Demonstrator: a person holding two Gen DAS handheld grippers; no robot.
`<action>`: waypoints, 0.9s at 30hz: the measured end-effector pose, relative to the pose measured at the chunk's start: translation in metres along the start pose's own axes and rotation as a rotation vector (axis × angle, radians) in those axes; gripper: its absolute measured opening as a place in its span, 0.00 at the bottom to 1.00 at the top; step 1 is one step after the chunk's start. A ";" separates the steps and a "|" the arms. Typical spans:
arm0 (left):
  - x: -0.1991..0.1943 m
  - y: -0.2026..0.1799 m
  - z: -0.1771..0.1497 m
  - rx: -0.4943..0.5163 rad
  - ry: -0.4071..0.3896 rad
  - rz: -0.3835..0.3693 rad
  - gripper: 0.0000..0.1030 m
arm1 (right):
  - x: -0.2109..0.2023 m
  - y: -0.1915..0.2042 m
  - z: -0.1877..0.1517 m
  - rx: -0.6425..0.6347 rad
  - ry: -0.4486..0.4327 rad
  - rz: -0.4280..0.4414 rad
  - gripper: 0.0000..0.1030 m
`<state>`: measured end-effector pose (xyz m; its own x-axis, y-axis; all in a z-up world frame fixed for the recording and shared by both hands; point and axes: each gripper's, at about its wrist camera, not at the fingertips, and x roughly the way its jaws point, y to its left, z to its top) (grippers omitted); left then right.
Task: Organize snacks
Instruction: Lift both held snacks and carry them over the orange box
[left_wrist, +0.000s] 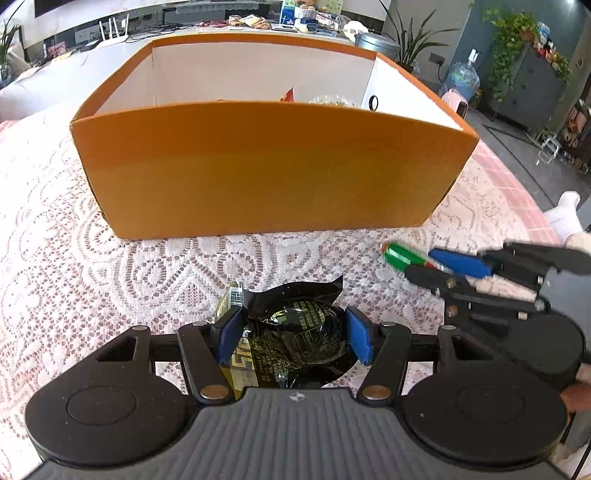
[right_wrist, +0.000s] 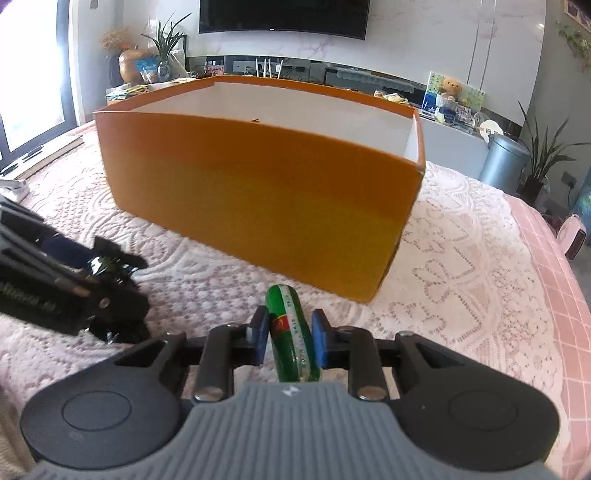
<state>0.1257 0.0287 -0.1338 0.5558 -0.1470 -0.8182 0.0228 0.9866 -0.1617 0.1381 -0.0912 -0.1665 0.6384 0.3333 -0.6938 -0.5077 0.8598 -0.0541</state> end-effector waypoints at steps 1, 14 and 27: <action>-0.003 0.001 0.000 -0.012 -0.004 -0.012 0.66 | -0.003 0.001 0.000 0.012 0.006 0.002 0.21; -0.052 0.007 0.005 -0.088 -0.109 -0.078 0.66 | -0.061 0.014 0.008 0.167 -0.052 0.096 0.21; -0.093 -0.005 0.046 -0.027 -0.239 -0.063 0.66 | -0.114 0.015 0.059 0.118 -0.227 0.083 0.21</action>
<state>0.1121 0.0406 -0.0313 0.7350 -0.1838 -0.6527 0.0433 0.9733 -0.2254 0.0919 -0.0933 -0.0454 0.7178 0.4712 -0.5125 -0.5014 0.8606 0.0891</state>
